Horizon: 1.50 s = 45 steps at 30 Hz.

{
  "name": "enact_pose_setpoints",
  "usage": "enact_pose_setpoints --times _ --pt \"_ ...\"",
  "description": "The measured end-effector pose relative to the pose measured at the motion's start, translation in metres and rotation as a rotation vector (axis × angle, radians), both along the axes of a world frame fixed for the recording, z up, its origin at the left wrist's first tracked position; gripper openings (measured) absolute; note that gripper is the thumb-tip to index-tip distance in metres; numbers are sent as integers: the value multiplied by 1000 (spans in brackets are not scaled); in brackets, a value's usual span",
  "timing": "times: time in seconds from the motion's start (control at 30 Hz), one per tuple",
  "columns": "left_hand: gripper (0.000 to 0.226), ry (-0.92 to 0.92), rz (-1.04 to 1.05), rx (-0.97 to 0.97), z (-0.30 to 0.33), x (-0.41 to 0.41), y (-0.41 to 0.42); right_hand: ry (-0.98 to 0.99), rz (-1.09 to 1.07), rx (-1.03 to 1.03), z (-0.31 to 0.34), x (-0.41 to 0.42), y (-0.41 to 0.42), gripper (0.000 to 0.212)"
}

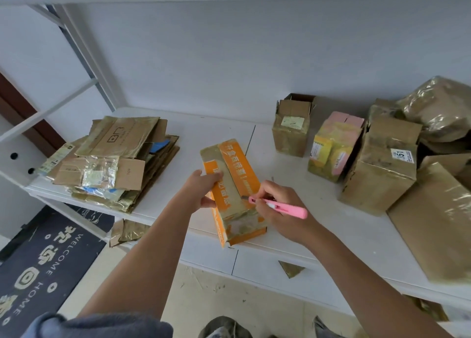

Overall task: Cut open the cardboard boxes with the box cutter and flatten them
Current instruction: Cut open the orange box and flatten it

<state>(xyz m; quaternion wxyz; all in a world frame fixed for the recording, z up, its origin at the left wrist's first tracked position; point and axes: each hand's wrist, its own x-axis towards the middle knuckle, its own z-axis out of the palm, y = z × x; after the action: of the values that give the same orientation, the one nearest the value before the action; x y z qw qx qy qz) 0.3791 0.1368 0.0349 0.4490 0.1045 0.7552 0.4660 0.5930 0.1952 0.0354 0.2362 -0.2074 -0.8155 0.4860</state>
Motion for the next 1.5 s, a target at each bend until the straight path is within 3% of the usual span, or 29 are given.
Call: enact_pose_setpoints --times 0.13,0.23,0.33,0.43,0.57,0.67,0.77,1.23,1.5 --pt "103 -65 -19 33 0 -3 0 213 -177 -144 -11 -4 3 19" --pt "105 -28 -22 75 -5 3 6 330 -301 -159 -22 -13 6 16" --pt "89 -18 -22 102 -8 8 12 382 -392 -184 -23 -24 22 14" --pt "66 16 -23 63 -3 0 15 288 -385 -161 -24 -32 36 22" --pt "49 145 -34 68 -8 -18 18 202 -323 2 -16 -52 48 13" --pt "54 44 -64 107 -8 -22 21 155 -226 112 -2 -75 56 13" --pt "63 -25 -85 111 -6 -23 23 50 -137 77 0 -95 61 11" --pt "68 -71 -60 95 -1 -27 25 -108 24 344 2 -103 59 10" --pt "68 -78 -29 96 1 -26 26 -226 71 255 6 -86 56 11"
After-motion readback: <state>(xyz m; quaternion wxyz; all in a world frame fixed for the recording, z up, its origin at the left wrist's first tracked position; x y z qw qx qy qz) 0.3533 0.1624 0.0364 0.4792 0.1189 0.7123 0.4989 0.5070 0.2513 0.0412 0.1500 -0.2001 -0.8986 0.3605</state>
